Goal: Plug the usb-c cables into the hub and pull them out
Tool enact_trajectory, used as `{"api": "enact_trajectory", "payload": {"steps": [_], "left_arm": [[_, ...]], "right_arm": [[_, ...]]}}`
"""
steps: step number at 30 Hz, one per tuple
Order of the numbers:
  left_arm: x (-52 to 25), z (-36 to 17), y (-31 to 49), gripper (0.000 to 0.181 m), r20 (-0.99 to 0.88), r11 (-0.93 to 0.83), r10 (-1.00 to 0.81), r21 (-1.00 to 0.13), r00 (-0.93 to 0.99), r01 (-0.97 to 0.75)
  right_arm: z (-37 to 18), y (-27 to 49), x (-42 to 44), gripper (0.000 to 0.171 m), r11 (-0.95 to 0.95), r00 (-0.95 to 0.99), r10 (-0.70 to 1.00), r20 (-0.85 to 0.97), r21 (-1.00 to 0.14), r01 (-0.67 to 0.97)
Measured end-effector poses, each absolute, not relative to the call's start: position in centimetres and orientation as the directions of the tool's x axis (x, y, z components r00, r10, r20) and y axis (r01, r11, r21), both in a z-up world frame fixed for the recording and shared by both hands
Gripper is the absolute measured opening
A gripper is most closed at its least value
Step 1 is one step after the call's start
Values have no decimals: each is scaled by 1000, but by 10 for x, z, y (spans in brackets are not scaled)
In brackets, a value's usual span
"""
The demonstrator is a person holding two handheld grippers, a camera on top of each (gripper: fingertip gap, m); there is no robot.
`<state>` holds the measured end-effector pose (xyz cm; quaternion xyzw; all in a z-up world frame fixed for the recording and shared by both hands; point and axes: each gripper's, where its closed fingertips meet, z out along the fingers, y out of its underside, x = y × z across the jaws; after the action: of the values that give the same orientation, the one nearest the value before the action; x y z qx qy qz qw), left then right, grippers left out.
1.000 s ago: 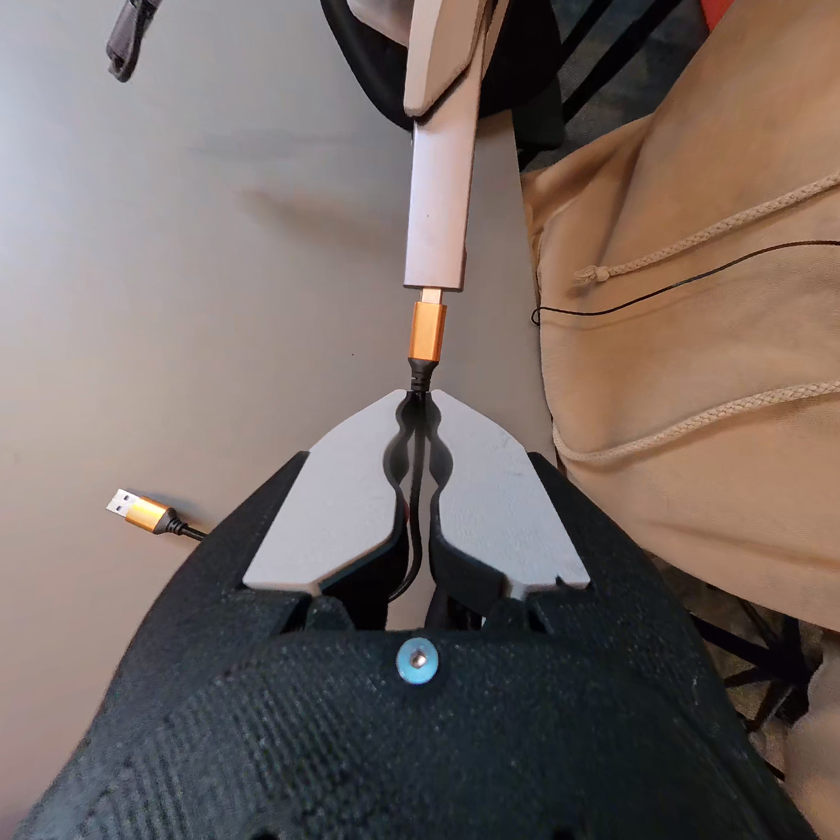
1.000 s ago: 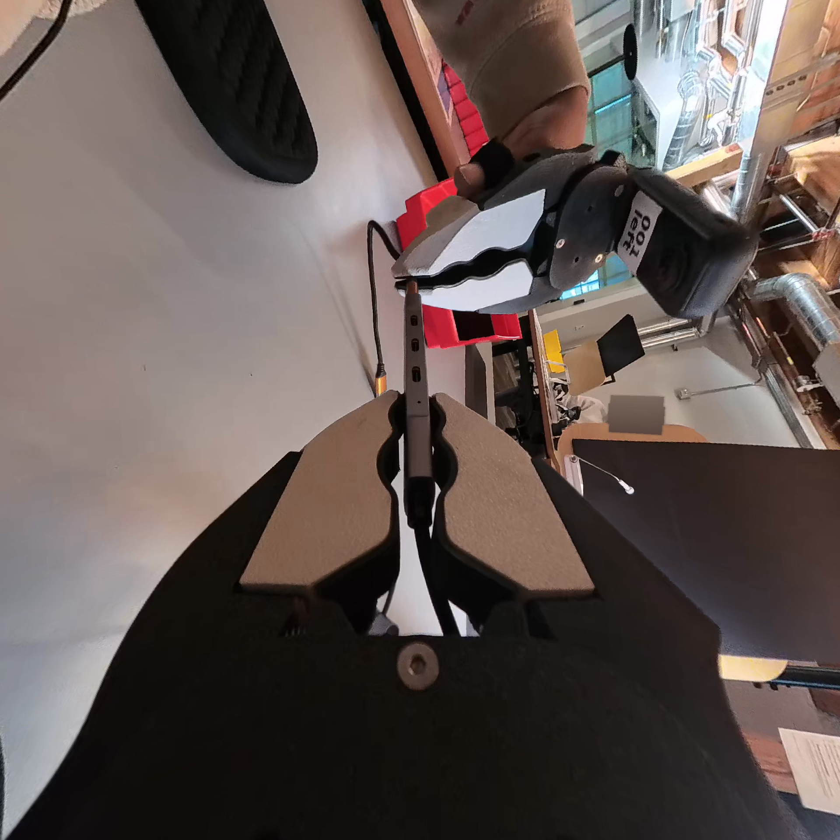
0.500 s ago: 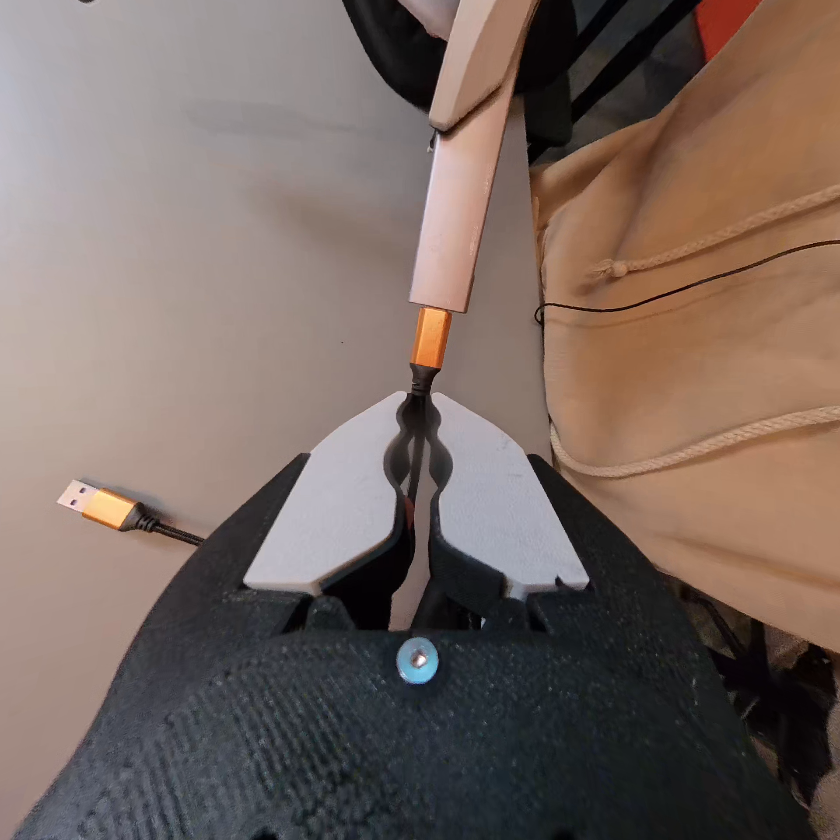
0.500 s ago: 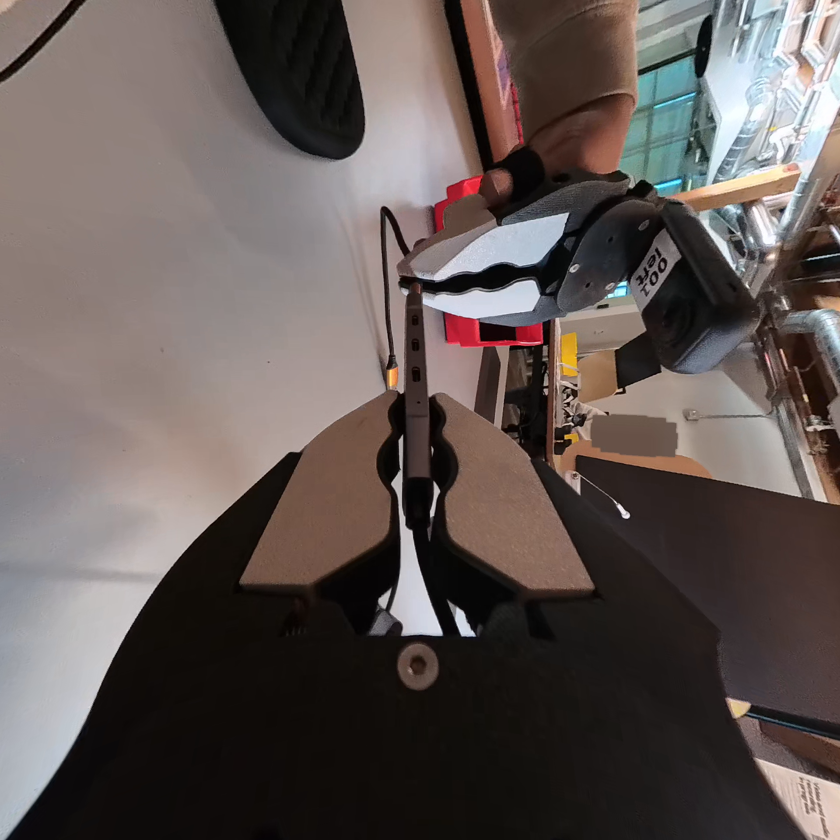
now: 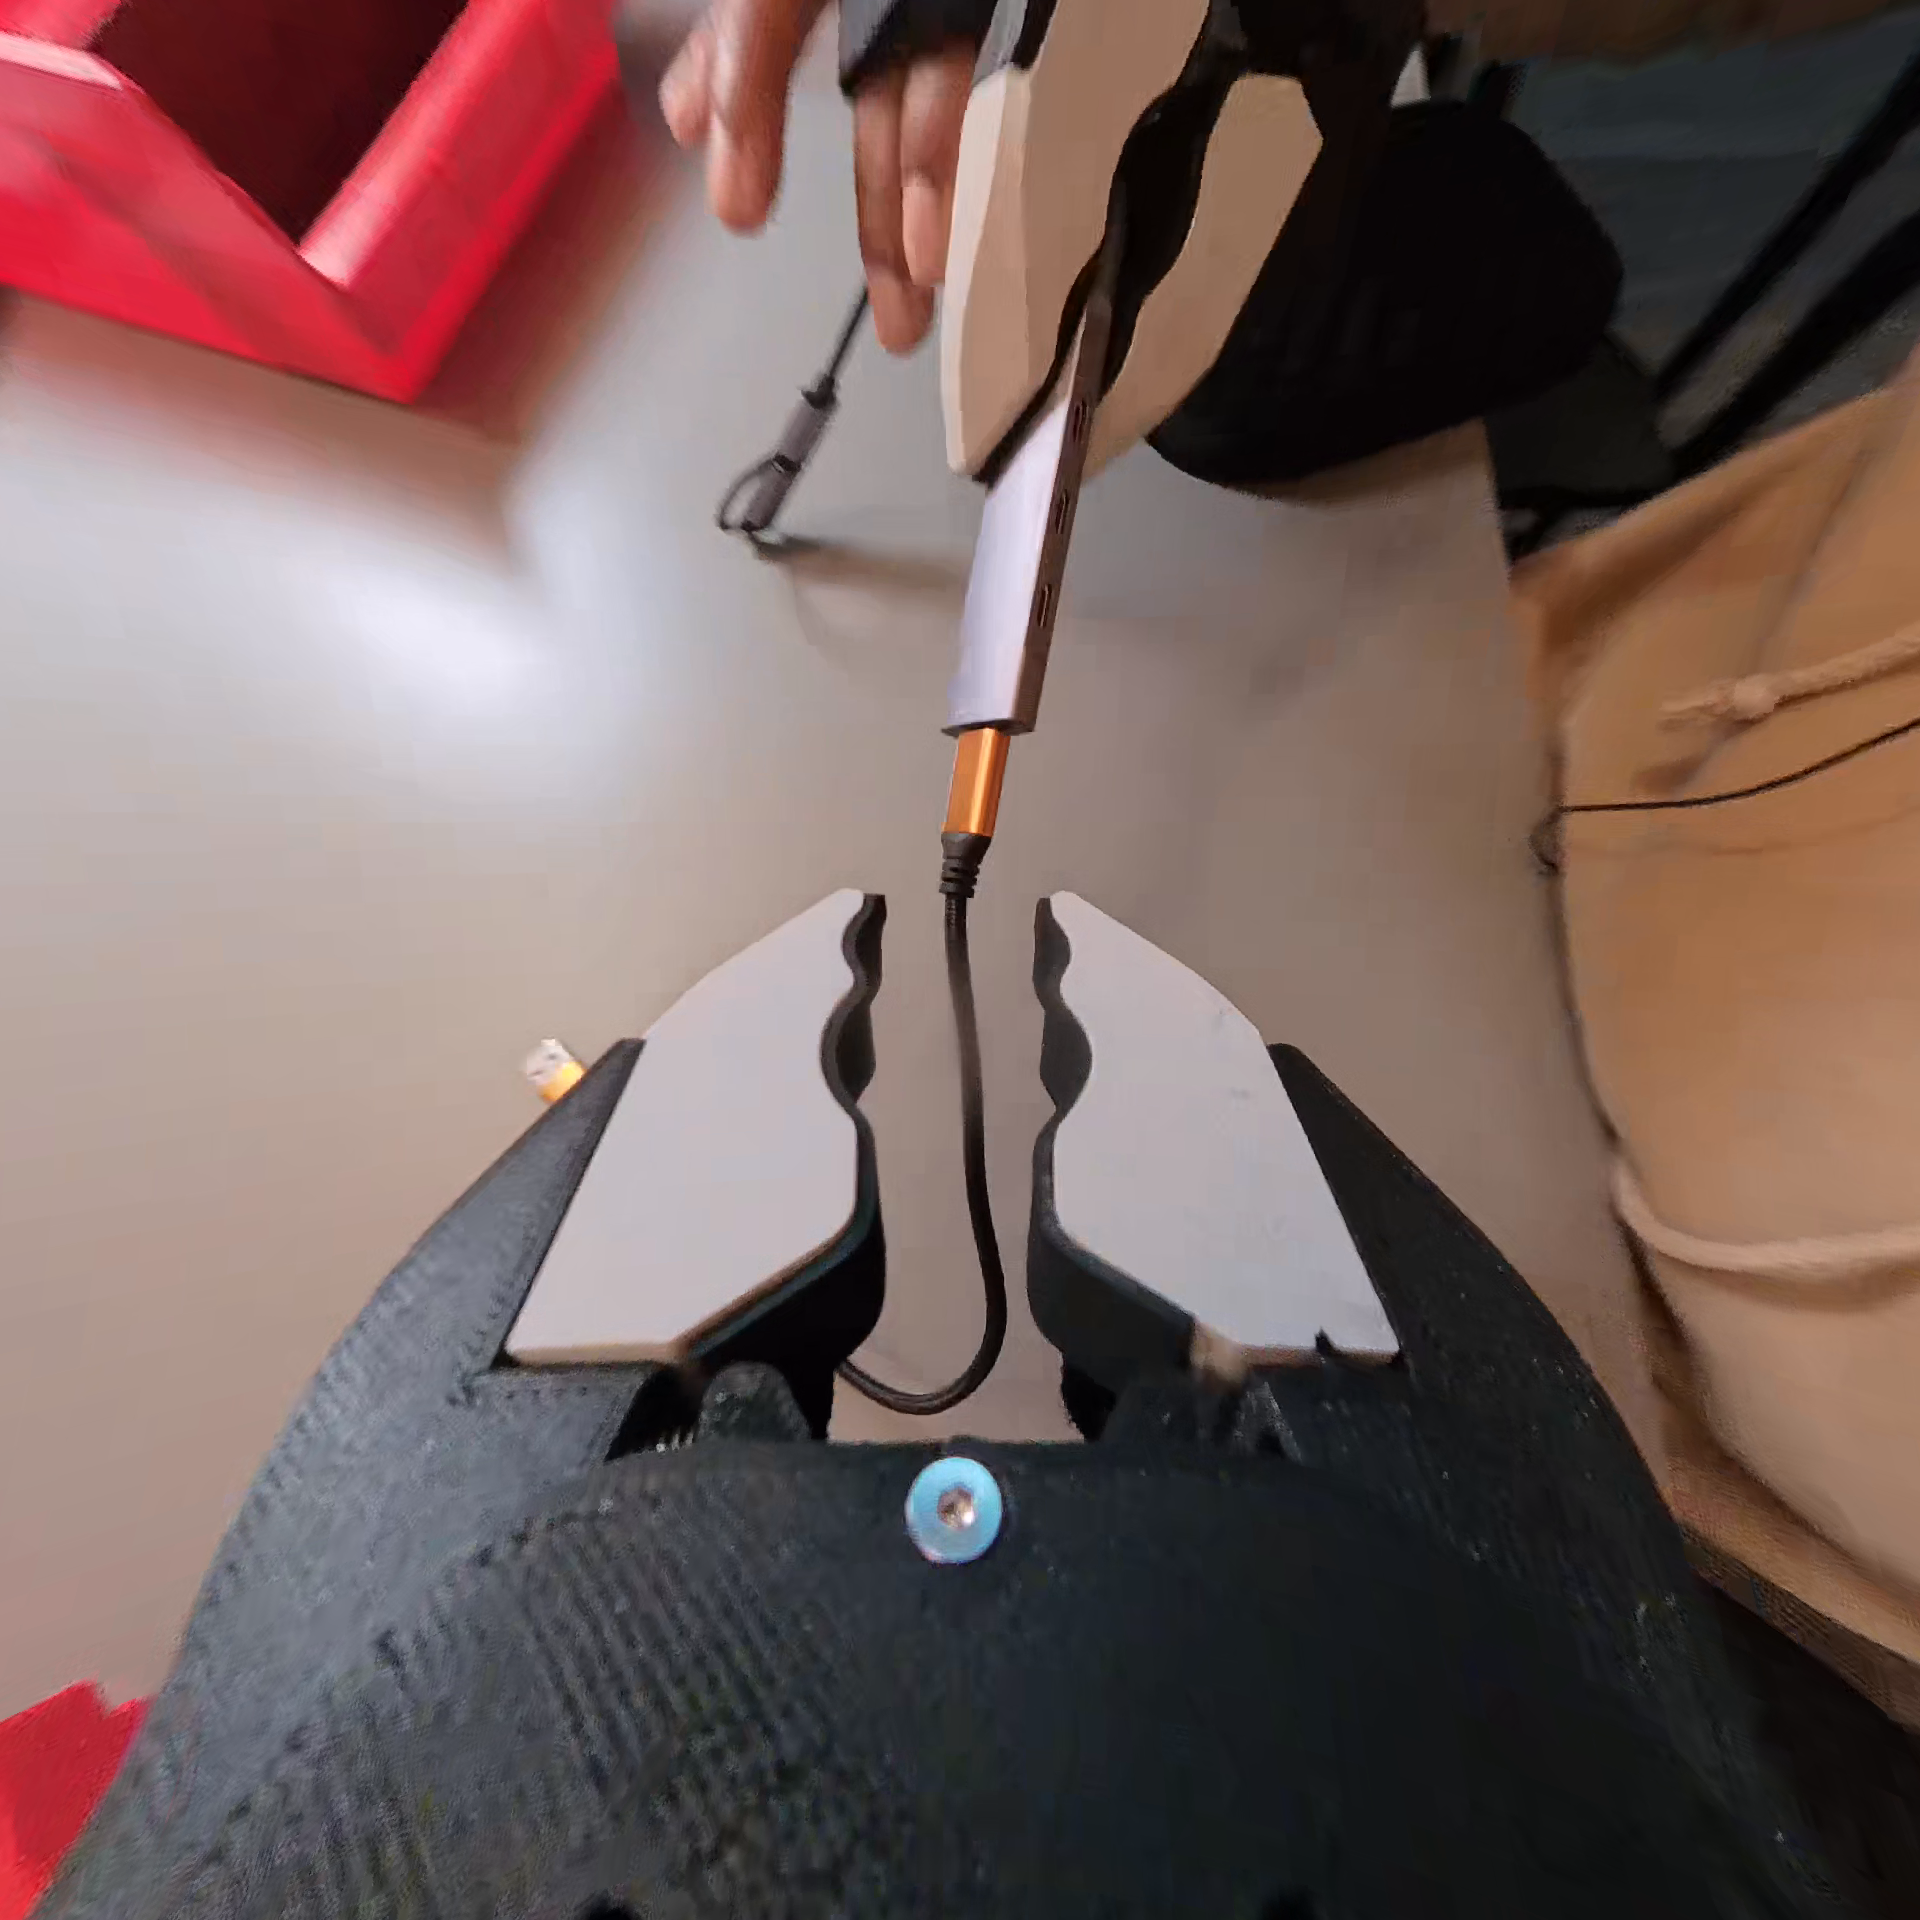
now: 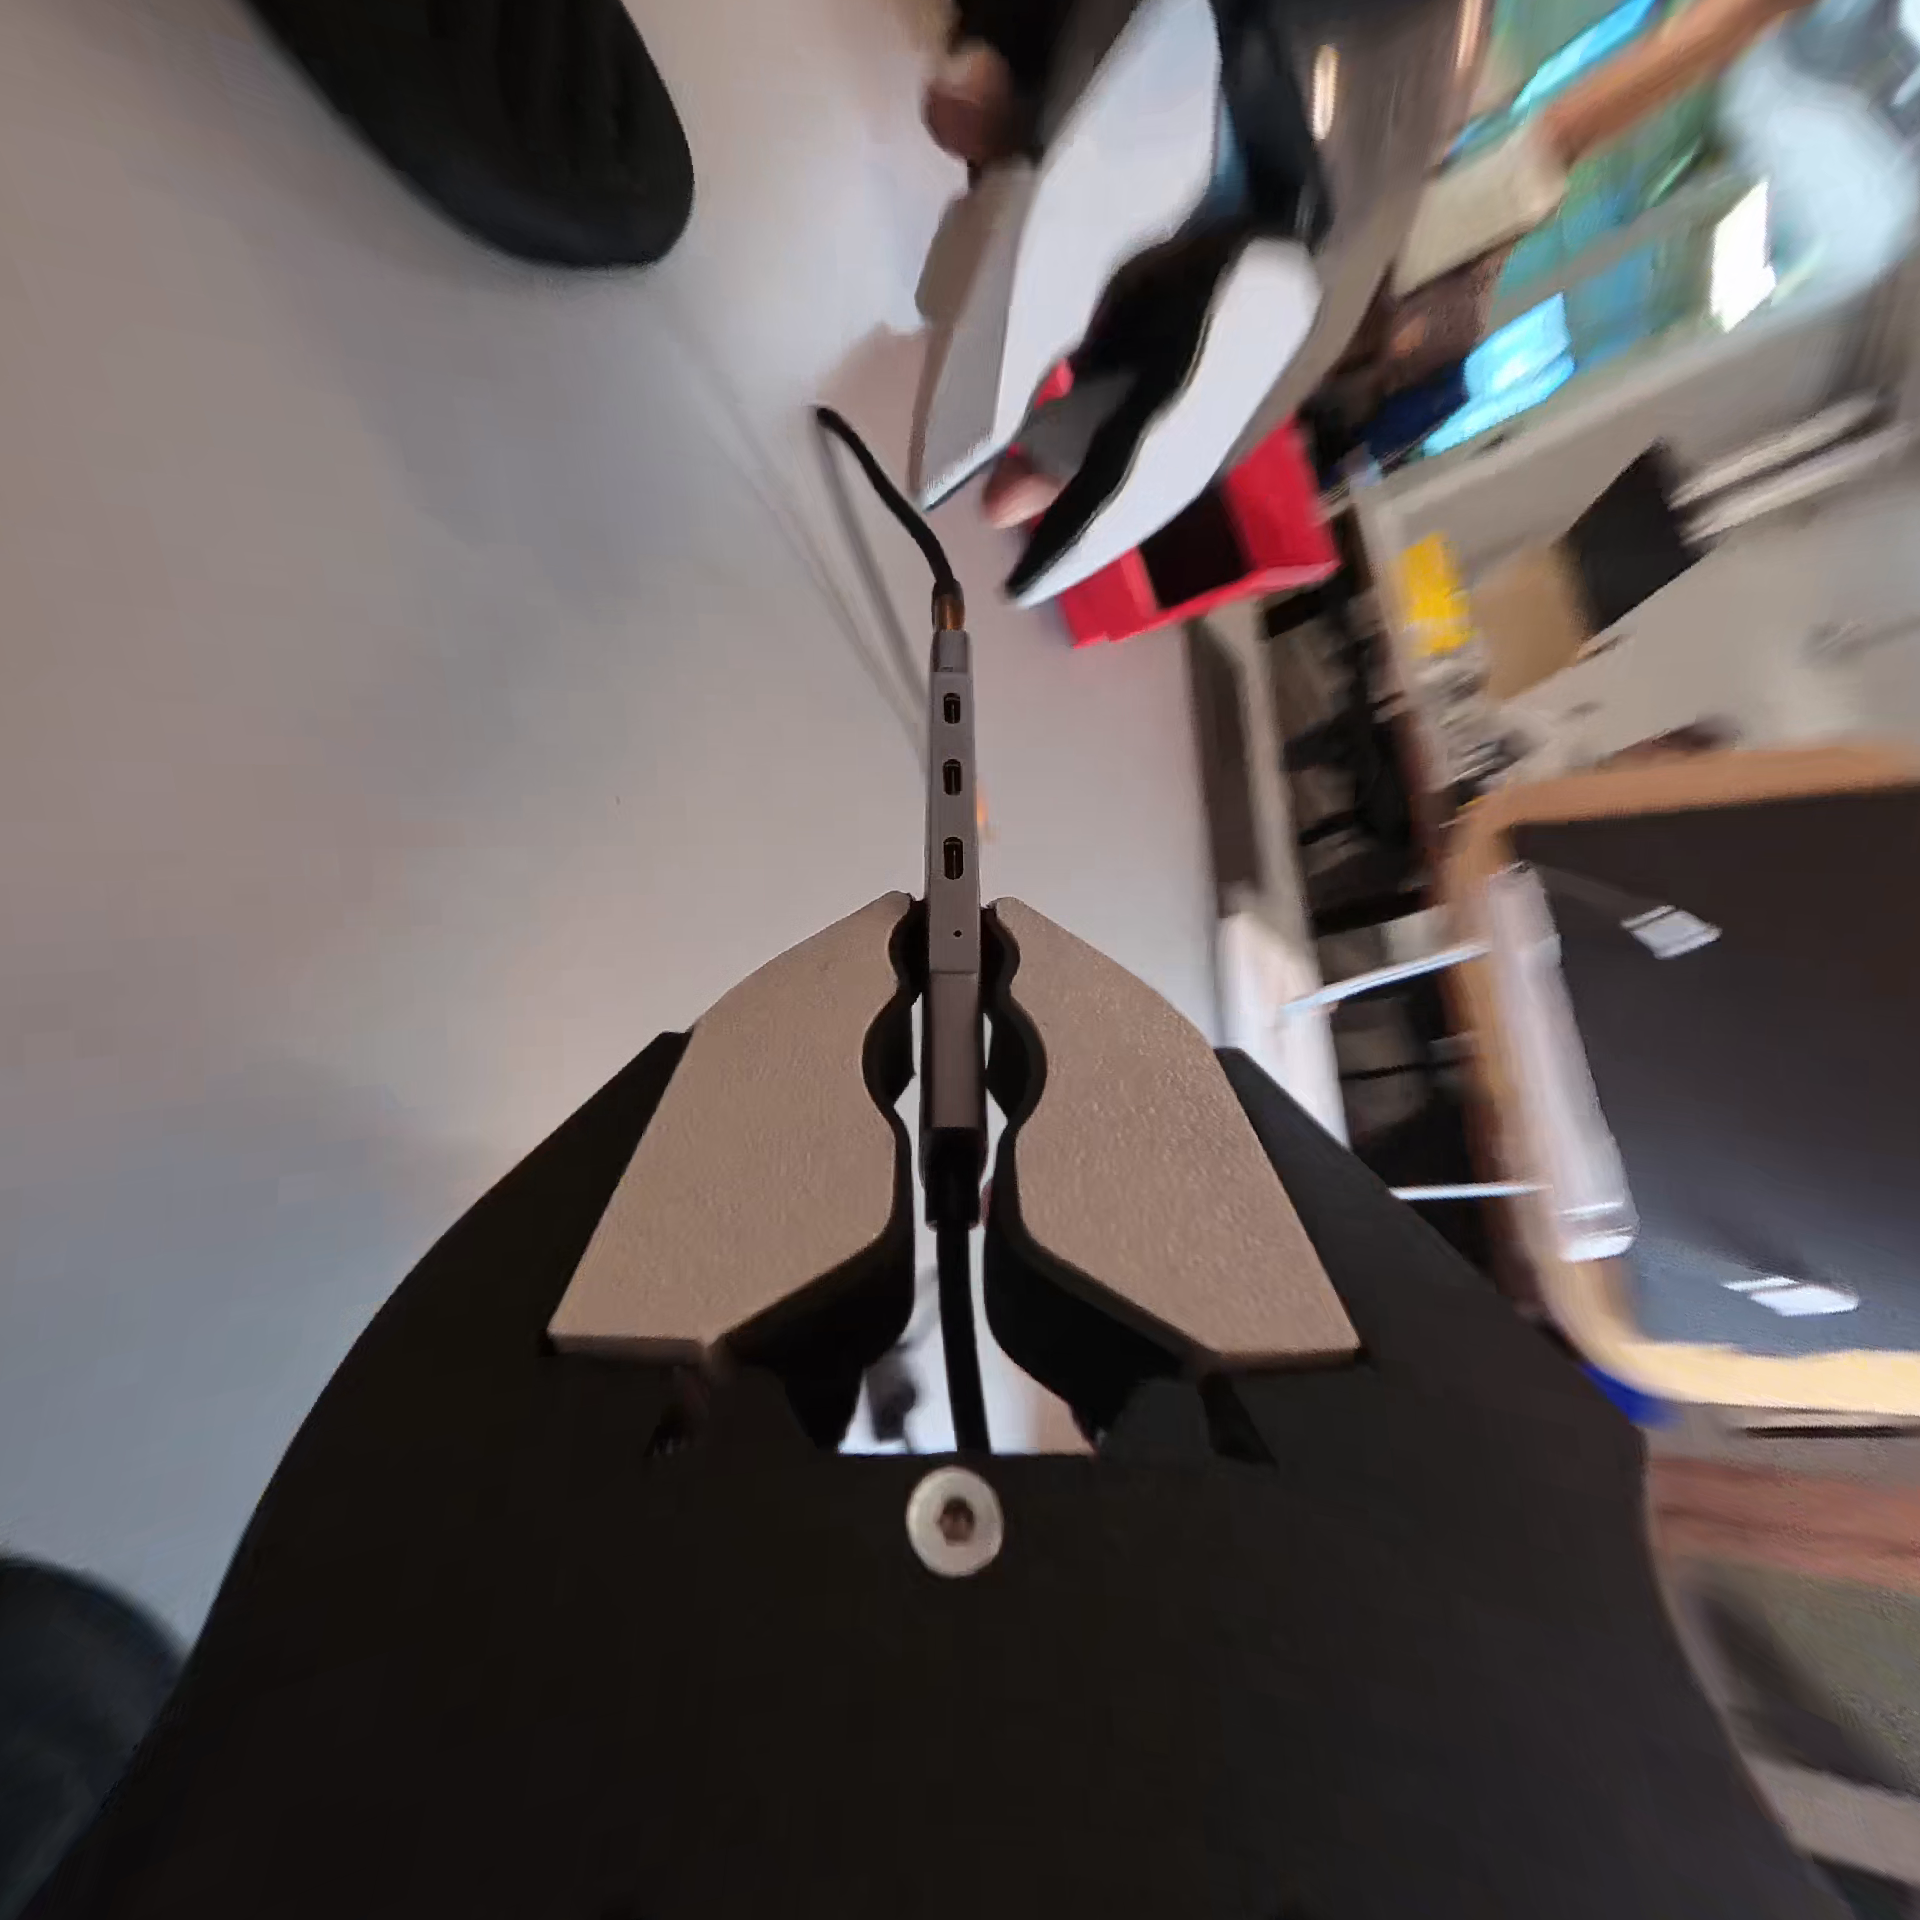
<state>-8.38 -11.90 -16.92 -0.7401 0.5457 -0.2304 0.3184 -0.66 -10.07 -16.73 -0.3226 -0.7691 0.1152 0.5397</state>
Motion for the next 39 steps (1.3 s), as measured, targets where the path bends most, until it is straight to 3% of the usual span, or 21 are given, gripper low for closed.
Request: {"api": "enact_trajectory", "payload": {"steps": [6, 10, 14, 18, 20, 23, 27, 31, 35, 39], "left_arm": [[-78, -163, -108, 27, -194, -74, -925, -752, 327, -654], [-72, -158, -93, 10, -261, -18, -911, -748, 320, -664], [-77, -142, -80, 10, -312, 20, -884, -769, 347, -639], [-79, -110, -80, 9, -256, 56, -878, -894, 404, -445], [-82, -95, -82, 9, -194, 60, -892, -946, 408, -318], [-90, -76, -84, 9, -81, 33, -921, -991, 382, -130], [-97, -60, -87, 9, 38, -16, -953, -997, 302, 75], [-89, -63, -88, 9, 156, -113, -968, -970, 198, 214], [-70, -82, -88, 9, 220, -187, -965, -959, 145, 213], [-60, -96, -88, 9, 239, -211, -960, -960, 148, 183]], "right_arm": [[-170, -90, -24, 9, 480, -221, 876, 428, -733, 482], [-159, -89, -46, 9, 367, -264, 929, 260, -748, 554], [-137, -77, -57, 9, 322, -242, 944, 223, -777, 541], [-82, -78, -60, 15, 210, -174, 971, 163, -931, 298], [-50, -73, -52, 39, 137, -144, 982, 118, -983, 125], [-31, -59, -30, 59, 67, -128, 989, 72, -997, -45], [-39, -44, -14, 70, -24, -151, 989, -7, -994, -111], [-43, -59, -29, 64, -24, -198, 980, -1, -993, -115], [-59, -83, -62, 48, 40, -211, 976, 48, -998, -45], [-75, -85, -71, 13, 63, -193, 979, 59, -998, 14]]}}
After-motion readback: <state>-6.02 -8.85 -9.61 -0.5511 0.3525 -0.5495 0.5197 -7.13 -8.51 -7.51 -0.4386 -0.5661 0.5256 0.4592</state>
